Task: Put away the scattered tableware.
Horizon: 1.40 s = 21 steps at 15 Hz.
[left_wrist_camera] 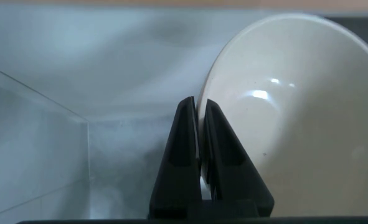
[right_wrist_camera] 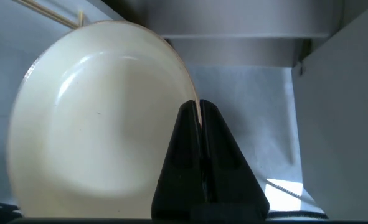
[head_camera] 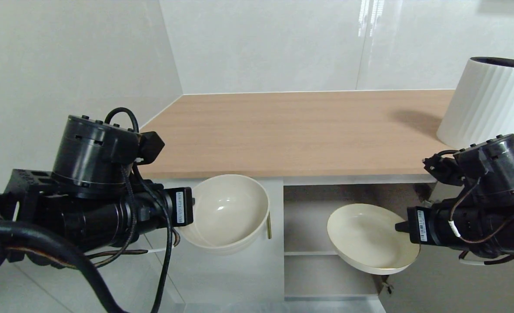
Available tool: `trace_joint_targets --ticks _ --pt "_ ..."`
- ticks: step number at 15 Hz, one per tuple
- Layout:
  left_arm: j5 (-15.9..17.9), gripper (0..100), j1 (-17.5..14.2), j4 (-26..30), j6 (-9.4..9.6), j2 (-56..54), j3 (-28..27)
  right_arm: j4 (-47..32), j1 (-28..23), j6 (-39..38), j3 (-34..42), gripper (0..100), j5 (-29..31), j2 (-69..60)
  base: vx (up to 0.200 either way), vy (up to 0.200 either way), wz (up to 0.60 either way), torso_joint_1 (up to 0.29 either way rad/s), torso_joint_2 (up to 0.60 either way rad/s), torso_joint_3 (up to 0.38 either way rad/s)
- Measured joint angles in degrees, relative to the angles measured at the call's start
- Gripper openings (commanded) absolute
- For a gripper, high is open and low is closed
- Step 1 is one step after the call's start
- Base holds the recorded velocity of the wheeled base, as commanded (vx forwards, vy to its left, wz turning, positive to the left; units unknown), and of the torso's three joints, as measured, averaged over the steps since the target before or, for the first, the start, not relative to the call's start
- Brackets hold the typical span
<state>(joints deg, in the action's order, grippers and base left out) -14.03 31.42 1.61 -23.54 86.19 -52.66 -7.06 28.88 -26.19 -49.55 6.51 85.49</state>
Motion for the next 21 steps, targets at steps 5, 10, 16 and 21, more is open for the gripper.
trace_joint_targets --ticks 5,10,16,21 --pt "-0.09 0 -0.07 -0.02 0.01 0.35 0.02 0.57 0.02 0.07 0.33 0 0.09 0.37 0.000 0.000 0.00 -0.180 0.47 0.283" --pt "-0.09 0 -0.05 0.00 0.01 0.66 0.02 2.06 0.02 0.62 1.24 0 0.35 0.98 0.000 0.000 0.00 -0.133 0.40 0.255" --pt "-0.09 0 0.00 -0.05 0.01 0.88 0.02 2.88 0.11 0.95 1.60 0 0.57 1.52 0.000 0.000 0.00 -0.009 0.03 0.024" --pt "-0.06 0 0.04 -0.11 0.01 1.21 0.02 6.92 0.56 2.44 1.63 0 1.26 8.22 0.000 0.000 0.00 0.000 0.00 0.000"
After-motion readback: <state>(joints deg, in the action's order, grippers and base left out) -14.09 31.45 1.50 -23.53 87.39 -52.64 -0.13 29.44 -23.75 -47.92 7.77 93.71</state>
